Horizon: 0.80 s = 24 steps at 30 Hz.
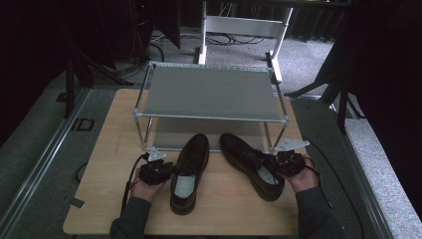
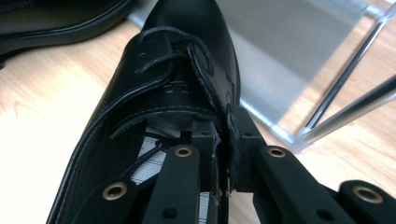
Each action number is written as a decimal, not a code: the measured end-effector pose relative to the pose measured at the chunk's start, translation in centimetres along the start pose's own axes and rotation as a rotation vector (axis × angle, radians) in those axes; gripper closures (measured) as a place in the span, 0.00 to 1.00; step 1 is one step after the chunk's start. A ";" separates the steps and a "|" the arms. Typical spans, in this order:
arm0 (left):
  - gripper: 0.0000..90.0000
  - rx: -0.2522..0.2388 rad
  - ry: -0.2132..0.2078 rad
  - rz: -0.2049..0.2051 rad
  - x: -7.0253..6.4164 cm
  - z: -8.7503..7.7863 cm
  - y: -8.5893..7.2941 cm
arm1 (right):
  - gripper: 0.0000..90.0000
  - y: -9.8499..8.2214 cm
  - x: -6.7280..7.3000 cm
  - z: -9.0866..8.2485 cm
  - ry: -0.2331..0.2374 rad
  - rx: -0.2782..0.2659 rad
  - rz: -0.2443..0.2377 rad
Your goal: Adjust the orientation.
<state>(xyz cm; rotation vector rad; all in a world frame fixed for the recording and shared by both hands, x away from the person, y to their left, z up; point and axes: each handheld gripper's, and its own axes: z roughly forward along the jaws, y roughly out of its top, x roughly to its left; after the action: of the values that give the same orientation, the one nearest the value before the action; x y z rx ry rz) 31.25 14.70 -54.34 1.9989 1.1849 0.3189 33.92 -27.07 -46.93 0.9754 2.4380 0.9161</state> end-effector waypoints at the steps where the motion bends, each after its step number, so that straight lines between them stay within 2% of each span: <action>1: 0.81 0.003 -0.008 0.009 -0.4 0.2 0.1 | 0.92 0.0 0.3 0.0 0.000 0.002 -0.015; 3: 0.80 0.006 -0.021 0.020 -1.0 0.5 0.2 | 0.92 0.1 1.0 0.1 -0.014 0.012 -0.034; 7: 0.80 0.008 -0.027 0.022 -1.6 0.8 0.3 | 0.92 0.2 1.6 0.2 -0.008 0.018 -0.051; 12: 0.80 0.001 -0.040 0.002 -1.6 0.6 0.1 | 0.92 0.0 2.1 0.1 0.014 0.018 -0.068; 18: 0.78 -0.003 -0.044 -0.002 -1.7 0.3 -0.3 | 0.92 -0.3 2.7 -0.3 0.032 0.025 -0.078; 24: 0.76 0.013 -0.078 -0.013 -1.6 -0.2 -1.1 | 0.92 -0.4 3.0 -0.4 0.041 0.031 -0.080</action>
<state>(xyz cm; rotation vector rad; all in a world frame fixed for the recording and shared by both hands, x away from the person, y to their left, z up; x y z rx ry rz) 29.57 13.79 -54.71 1.9956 1.1536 0.2252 31.41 -25.30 -47.19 0.8710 2.5127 0.8822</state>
